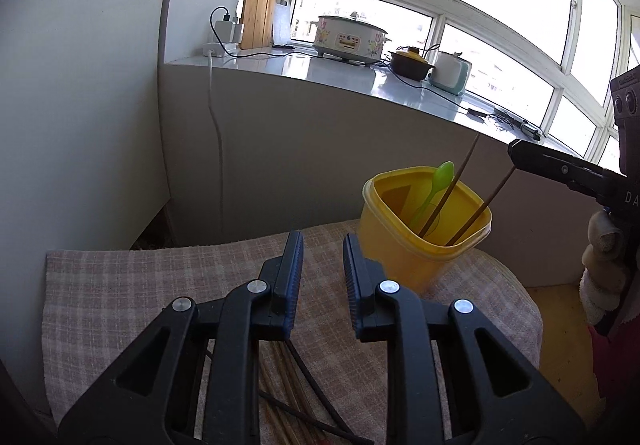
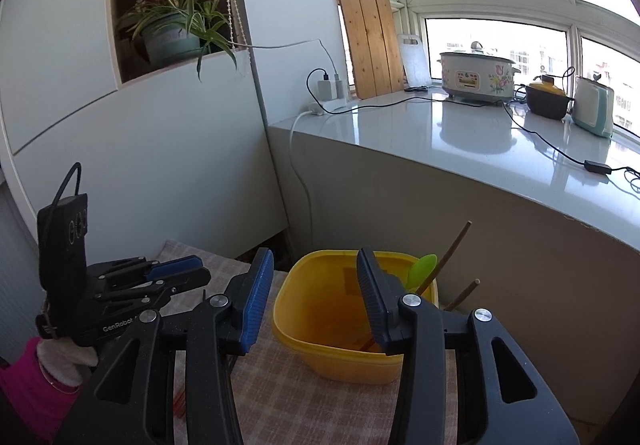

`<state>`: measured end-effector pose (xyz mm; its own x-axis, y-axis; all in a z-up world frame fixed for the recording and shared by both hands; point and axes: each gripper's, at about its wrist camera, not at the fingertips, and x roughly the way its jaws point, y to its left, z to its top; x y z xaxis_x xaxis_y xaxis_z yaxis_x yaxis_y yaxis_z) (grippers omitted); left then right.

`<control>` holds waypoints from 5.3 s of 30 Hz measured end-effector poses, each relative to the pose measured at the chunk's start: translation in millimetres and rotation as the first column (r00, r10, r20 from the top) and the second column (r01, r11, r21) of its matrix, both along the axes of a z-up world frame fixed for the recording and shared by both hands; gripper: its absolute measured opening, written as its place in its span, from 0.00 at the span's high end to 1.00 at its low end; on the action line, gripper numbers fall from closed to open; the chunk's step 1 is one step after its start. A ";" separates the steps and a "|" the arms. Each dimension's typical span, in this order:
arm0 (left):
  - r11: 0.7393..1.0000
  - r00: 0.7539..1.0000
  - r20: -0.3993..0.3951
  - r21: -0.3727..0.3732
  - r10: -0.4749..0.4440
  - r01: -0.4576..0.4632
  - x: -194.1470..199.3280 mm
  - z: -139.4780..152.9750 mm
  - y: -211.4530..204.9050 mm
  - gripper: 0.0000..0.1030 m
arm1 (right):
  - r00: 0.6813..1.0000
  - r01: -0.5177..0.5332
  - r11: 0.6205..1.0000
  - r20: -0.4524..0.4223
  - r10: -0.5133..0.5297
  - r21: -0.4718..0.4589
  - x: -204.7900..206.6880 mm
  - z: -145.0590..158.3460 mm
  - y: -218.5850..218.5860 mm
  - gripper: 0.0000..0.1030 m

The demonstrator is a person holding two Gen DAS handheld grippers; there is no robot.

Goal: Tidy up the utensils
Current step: 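Move both tools back to the remaining chopsticks and close on one each, then lift the black chopsticks in both tools and carry them over the yellow container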

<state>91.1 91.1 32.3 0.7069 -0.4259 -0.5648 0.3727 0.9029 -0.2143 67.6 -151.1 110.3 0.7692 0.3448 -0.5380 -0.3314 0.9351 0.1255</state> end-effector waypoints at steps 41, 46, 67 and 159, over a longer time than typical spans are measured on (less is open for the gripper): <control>0.984 0.871 -0.464 0.018 0.164 -0.176 37.7 -137.2 38.2 0.67 | 0.895 -0.256 0.963 -0.397 0.202 -0.087 -10.2 -151.5 102.4 0.60; 0.985 0.890 -0.423 0.086 0.171 -0.149 35.7 -140.9 28.3 0.76 | 0.890 -0.265 0.959 -0.407 0.205 -0.097 -6.7 -155.8 112.4 0.60; 0.986 0.899 -0.424 0.158 0.110 -0.047 18.1 -131.7 58.7 0.92 | 0.817 -0.242 0.963 -0.559 0.137 -0.117 45.1 -195.5 139.7 0.84; 0.979 0.979 0.203 -0.202 0.034 0.007 -23.2 69.7 -68.2 0.97 | 0.998 -0.014 0.993 0.069 0.006 0.114 -47.7 8.6 -10.7 0.96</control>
<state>67.9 22.9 102.0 0.8046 -0.5052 -0.3122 0.4155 0.8545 -0.3119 20.0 -161.8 118.9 0.7993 0.4084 -0.4409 -0.3519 0.9127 0.2076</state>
